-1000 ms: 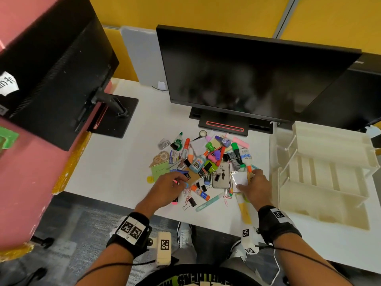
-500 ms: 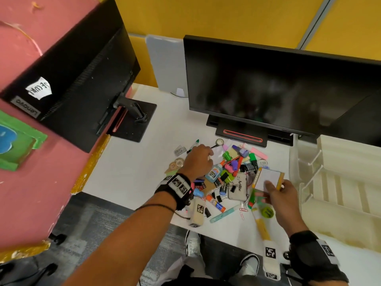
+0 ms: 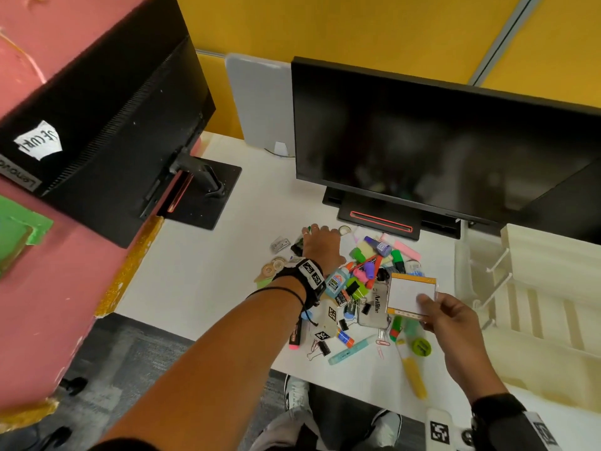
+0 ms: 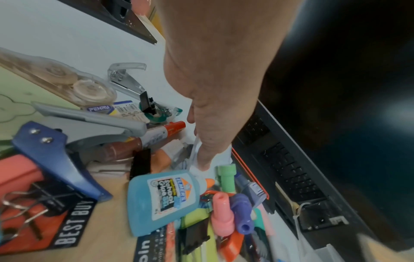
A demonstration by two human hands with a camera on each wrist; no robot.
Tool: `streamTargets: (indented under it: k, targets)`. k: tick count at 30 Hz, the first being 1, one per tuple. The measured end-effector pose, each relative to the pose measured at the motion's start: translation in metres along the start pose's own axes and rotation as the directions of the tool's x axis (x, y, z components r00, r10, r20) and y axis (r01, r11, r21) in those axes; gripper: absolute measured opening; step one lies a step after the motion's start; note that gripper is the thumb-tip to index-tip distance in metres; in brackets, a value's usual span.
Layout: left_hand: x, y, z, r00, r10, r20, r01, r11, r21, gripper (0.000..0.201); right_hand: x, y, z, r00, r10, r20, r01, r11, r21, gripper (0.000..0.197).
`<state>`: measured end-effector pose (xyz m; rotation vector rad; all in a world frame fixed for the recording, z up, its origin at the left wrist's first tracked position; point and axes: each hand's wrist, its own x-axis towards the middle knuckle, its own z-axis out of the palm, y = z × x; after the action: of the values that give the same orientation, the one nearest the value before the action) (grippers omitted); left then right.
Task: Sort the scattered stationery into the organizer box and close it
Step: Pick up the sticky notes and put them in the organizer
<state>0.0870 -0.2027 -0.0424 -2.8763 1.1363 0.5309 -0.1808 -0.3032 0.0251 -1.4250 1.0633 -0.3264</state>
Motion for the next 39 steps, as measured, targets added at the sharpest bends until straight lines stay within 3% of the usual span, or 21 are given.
streamTargets:
  k: [5,9,15,20,21,24,26,27,29,31,36,39]
  targets:
    - [-0.006,-0.004,-0.019,0.995,-0.017,-0.093,-0.02,0.927,-0.374,0.023,0.006,0.004,0.009,0.999,0.0,0.035,0.003,0.997,-0.077,0.023]
    - [-0.022,-0.005,-0.045,0.976,-0.018,-0.217,-0.098,0.854,-0.511,0.017,0.012,-0.011,0.023,0.993,-0.06,0.101,0.072,0.991,-0.117,0.015]
    - [-0.05,0.0,-0.079,0.946,0.224,-0.233,-0.323,0.612,-0.722,0.017,0.03,-0.042,0.056,0.97,-0.124,0.211,0.162,0.972,-0.17,0.021]
    - [-0.071,-0.01,-0.072,0.983,0.098,-0.155,-0.183,0.515,-0.838,0.014,0.022,-0.042,0.065,0.987,-0.082,0.137,0.083,0.997,0.002,0.02]
    - [-0.076,-0.015,-0.062,0.984,0.08,-0.161,-0.178,0.551,-0.815,0.013,0.02,-0.036,0.064,0.992,-0.055,0.115,0.051,0.998,0.044,0.023]
    - [-0.099,-0.02,-0.023,0.981,0.132,-0.14,-0.189,0.788,-0.585,0.009,0.018,-0.015,0.054,0.995,0.071,0.064,-0.081,0.981,0.177,0.039]
    - [-0.114,-0.012,0.003,0.973,0.219,-0.067,-0.229,0.931,-0.284,0.017,0.019,-0.002,0.047,0.987,0.148,0.069,-0.159,0.967,0.198,0.036]
    - [-0.119,-0.009,0.013,0.965,0.261,-0.024,-0.262,0.958,-0.12,0.023,0.019,0.003,0.043,0.981,0.177,0.077,-0.189,0.963,0.19,0.03]
    - [-0.125,-0.002,0.025,0.953,0.296,0.071,-0.301,0.951,0.071,0.031,0.021,0.012,0.036,0.971,0.228,0.07,-0.237,0.953,0.189,0.021]
    - [-0.125,0.001,0.033,0.954,0.288,0.084,-0.299,0.94,0.164,0.034,0.019,0.014,0.029,0.966,0.252,0.059,-0.259,0.944,0.204,0.019]
    - [-0.121,0.004,0.028,0.95,0.294,0.109,-0.313,0.911,0.267,0.035,0.011,0.014,0.017,0.965,0.261,0.038,-0.264,0.948,0.177,0.017]
    - [-0.12,0.006,0.018,0.957,0.26,0.128,-0.287,0.91,0.299,0.023,0.007,0.015,0.015,0.964,0.264,0.031,-0.265,0.947,0.182,0.018]
